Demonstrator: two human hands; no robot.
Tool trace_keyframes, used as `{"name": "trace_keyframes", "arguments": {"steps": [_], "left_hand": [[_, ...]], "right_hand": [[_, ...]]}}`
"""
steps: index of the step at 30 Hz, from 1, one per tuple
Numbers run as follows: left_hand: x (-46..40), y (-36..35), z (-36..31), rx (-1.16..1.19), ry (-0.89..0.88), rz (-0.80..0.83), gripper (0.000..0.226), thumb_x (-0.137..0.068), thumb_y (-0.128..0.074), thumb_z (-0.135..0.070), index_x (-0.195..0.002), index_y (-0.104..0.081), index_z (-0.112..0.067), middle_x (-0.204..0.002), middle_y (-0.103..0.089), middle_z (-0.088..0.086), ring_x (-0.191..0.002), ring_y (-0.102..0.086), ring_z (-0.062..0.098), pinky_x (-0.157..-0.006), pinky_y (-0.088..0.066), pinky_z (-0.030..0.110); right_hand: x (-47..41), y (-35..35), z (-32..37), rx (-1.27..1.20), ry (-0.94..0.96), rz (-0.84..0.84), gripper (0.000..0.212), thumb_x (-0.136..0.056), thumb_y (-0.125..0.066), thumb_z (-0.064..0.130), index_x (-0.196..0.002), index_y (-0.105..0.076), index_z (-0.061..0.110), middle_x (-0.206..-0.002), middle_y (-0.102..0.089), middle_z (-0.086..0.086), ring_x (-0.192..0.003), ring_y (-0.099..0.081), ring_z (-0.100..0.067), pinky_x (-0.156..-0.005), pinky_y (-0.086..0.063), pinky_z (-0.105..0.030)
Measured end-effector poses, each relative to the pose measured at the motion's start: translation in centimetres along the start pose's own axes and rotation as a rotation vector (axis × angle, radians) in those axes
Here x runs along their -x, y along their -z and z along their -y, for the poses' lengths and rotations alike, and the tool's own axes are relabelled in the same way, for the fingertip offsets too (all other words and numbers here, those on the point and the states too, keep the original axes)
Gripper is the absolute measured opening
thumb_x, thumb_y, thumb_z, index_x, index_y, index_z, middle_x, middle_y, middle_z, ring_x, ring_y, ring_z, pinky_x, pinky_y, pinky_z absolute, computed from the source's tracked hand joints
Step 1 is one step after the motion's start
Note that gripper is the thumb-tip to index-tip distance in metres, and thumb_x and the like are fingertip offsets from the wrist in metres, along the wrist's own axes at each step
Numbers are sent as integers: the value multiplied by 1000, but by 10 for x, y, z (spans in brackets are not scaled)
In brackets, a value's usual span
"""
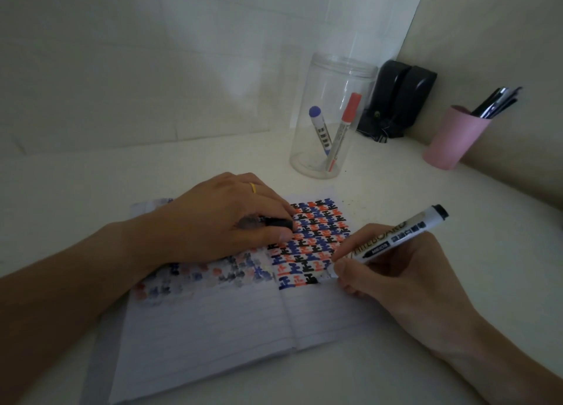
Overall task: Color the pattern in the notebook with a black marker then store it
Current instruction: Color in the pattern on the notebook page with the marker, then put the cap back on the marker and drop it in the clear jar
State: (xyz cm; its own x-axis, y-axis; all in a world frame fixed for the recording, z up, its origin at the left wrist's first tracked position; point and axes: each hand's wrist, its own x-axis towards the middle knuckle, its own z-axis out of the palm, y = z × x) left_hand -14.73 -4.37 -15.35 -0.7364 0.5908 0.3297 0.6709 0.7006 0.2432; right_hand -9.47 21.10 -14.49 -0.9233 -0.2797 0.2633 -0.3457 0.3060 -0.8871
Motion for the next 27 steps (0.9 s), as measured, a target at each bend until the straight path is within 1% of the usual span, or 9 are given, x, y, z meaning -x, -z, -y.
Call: {"name": "trace_keyframes", "arguments": {"steps": [6, 8, 10, 12, 14, 15, 19, 23, 27], "left_hand": [[0, 0, 0, 5, -4, -2, 42, -94, -45, -64, -119, -70, -41, -128, -66, -27, -116, -55, -6, -100, -46, 33], [0, 0, -1, 14, -3, -8, 41, -94, -46, -64, -119, -70, -41, -128, -66, -27, -117, -55, -6, -100, -47, 34], [1, 0, -1, 7, 0, -13, 42, -95, -46, -64, -120, -69, -42, -129, -65, -27, -117, -55, -6, -100, -46, 35], [2, 0, -1, 1, 4, -17, 42, -95, -45, -64, -121, -69, -42, -129, -65, -27, -118, -54, -6, -101, -45, 34], [2, 1, -1, 5, 5, -16, 41, -95, -45, -64, -121, -69, -42, -129, -65, -27, -118, -54, -7, -101, -45, 34], [2, 2, -2, 5, 3, -17, 41, -96, -45, -64, -121, -69, -42, -129, -65, -28, -118, -54, -7, -100, -45, 34], [3, 2, -5, -11, 5, -7, 39, -97, -45, -62, -121, -68, -43, -128, -65, -29, -119, -53, -8, -99, -45, 34], [1, 3, -6, -27, 2, 3, 39, -97, -43, -61, -121, -68, -42, -128, -65, -27, -117, -54, -7, -99, -45, 31], [2, 3, -8, -62, 20, -6, 36, -102, -39, -55, -121, -65, -39, -125, -65, -26, -114, -54, -6, -96, -42, 24]], "right_hand": [[-2, 2, -5, 6, 5, 6, 13, -76, -76, 0, -71, -75, 12, -63, -71, -9, -56, -63, -32, -52, -55, -35], [-4, 6, -7, -121, -56, -12, 11, -76, -75, -2, -71, -75, 8, -62, -70, -11, -54, -62, -24, -50, -53, -27], [-11, 12, -2, -307, -161, -41, 6, -70, -76, 9, -70, -74, 4, -62, -67, -13, -55, -60, -20, -50, -50, -24], [-23, 19, 6, -390, -218, -57, 17, -67, -74, 18, -73, -72, 2, -61, -64, -9, -54, -57, -17, -50, -47, -23], [-42, 24, 16, -397, -196, -88, 6, -77, -71, 10, -78, -71, 5, -61, -61, -5, -54, -54, -14, -50, -45, -22], [-53, 26, 19, -398, -163, -112, 5, -82, -67, 7, -79, -71, 7, -61, -60, -4, -54, -53, -13, -49, -44, -22], [-86, 16, 15, -517, -143, -204, 18, -84, -62, 6, -71, -67, 16, -63, -54, -1, -56, -48, -12, -52, -41, -25], [-87, -2, -16, -610, -185, -235, 10, -86, -64, 2, -85, -71, 10, -69, -62, -6, -64, -55, -16, -59, -48, -26], [-87, -2, -26, -623, -165, -234, 17, -91, -60, 9, -98, -75, 5, -83, -74, -13, -74, -67, -21, -70, -55, -30]]}}
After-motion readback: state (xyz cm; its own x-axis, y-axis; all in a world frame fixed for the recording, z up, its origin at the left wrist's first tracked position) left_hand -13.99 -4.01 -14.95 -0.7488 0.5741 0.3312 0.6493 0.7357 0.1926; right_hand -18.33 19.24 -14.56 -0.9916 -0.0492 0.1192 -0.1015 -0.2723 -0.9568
